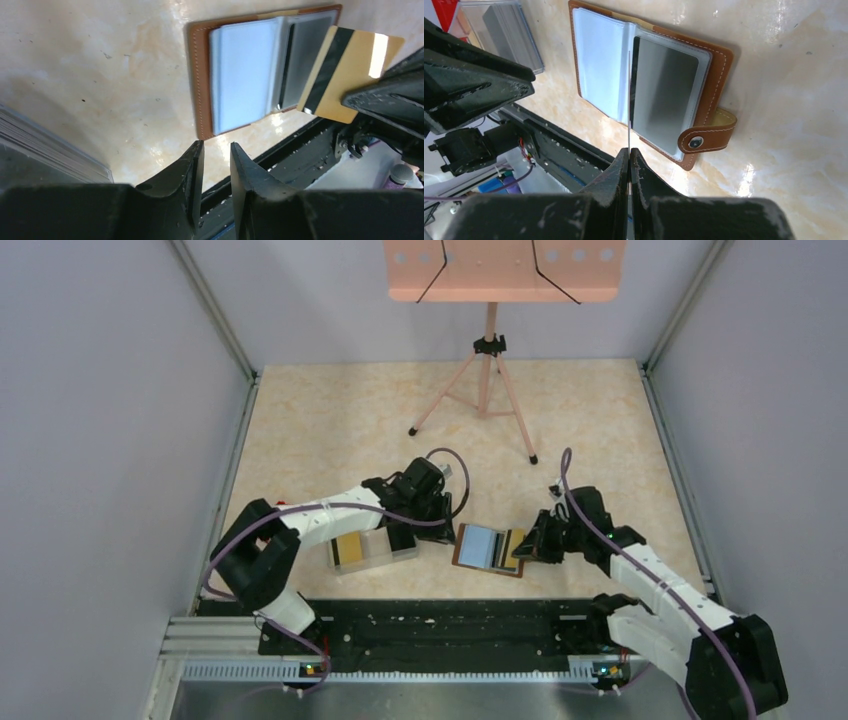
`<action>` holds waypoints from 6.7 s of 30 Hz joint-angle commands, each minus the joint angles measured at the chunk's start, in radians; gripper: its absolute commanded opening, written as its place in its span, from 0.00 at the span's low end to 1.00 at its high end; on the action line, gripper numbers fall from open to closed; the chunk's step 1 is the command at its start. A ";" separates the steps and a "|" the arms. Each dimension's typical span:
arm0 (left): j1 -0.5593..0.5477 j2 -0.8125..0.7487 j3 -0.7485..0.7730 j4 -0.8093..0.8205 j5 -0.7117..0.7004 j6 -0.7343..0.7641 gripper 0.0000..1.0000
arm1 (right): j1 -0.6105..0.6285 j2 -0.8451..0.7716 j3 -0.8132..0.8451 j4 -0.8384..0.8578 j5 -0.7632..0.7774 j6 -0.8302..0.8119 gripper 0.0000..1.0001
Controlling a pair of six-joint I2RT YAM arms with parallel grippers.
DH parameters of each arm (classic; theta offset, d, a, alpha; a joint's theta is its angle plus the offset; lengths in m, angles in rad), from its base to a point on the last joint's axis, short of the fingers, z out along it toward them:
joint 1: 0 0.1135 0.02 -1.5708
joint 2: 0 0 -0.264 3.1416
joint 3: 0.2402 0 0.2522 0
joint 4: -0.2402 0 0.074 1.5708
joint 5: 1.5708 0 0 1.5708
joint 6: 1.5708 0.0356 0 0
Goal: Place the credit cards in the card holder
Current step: Insert the credit card into the card holder, then turn over the card slot in the card holder.
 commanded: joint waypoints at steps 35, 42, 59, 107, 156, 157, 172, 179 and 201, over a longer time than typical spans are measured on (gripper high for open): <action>-0.043 0.227 0.066 -0.027 -0.055 0.027 0.00 | -0.040 0.424 -0.056 0.526 -0.280 0.022 0.00; -0.044 0.237 0.079 -0.047 -0.055 0.042 0.00 | -0.054 0.494 0.001 0.499 -0.326 -0.049 0.00; -0.044 0.251 0.084 -0.057 -0.045 0.048 0.00 | -0.070 0.583 0.047 0.447 -0.277 -0.163 0.00; -0.055 0.255 0.101 -0.052 -0.015 0.035 0.00 | -0.095 0.588 0.028 0.560 -0.311 -0.069 0.00; -0.060 0.220 0.156 -0.083 -0.046 0.037 0.00 | 0.135 0.550 0.256 0.189 -0.055 -0.050 0.60; -0.060 0.220 0.158 -0.081 -0.045 0.038 0.00 | 0.138 0.565 0.256 0.211 -0.072 -0.047 0.58; -0.056 0.083 0.148 -0.108 -0.082 0.012 0.30 | 0.210 0.535 0.289 0.206 -0.086 -0.034 0.48; -0.028 0.010 0.035 0.073 0.043 -0.090 0.44 | 0.208 0.433 0.273 0.208 -0.085 -0.008 0.59; 0.008 0.131 -0.078 0.281 0.088 -0.181 0.45 | 0.157 0.603 0.197 0.219 -0.028 -0.082 0.00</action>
